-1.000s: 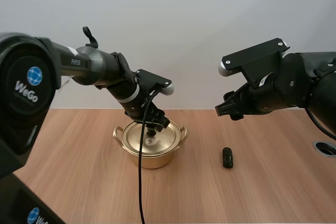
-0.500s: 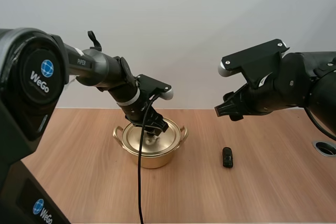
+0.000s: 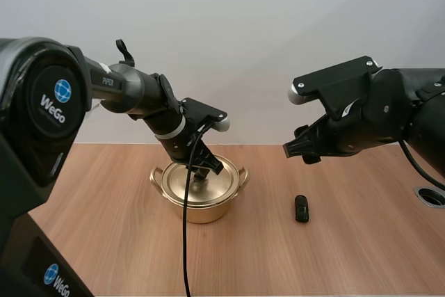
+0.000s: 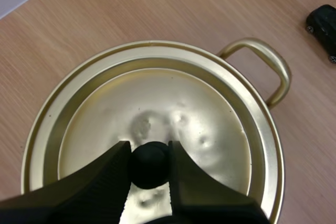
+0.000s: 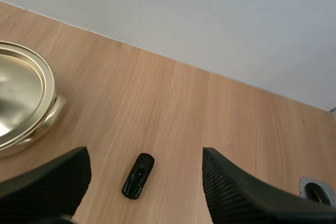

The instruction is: Open the pot, put the car inside, and close it

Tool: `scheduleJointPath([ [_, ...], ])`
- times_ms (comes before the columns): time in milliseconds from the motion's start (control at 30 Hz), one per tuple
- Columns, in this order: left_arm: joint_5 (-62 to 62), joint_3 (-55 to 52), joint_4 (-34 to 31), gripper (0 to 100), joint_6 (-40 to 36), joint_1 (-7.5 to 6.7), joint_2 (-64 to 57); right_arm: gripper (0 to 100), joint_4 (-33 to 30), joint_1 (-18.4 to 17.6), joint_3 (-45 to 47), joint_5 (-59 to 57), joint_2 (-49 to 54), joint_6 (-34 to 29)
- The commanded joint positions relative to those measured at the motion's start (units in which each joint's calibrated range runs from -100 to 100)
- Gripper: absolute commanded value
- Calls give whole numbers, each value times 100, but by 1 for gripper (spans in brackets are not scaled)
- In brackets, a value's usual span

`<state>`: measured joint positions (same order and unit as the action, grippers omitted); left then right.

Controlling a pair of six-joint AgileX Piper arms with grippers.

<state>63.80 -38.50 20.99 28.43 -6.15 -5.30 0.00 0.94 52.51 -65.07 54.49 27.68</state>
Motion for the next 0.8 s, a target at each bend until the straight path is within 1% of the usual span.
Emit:
scheduleJointPath([
  [0,228,190,-38,0,-121,3,-41,100,124,-4,4,62,-290,-10],
  [133,327,466,-38,0,-311,10,-333,100,183,-4,4,260,-1010,-10],
  [400,913,1208,-50,0,-332,10,-1277,100,145,-4,4,696,-2461,24],
  [633,1358,1825,-50,0,-446,10,-2104,100,182,-4,4,1146,-3318,24],
  [767,1556,2103,-50,0,-457,10,-2486,100,194,-4,4,1385,-3737,-89],
])
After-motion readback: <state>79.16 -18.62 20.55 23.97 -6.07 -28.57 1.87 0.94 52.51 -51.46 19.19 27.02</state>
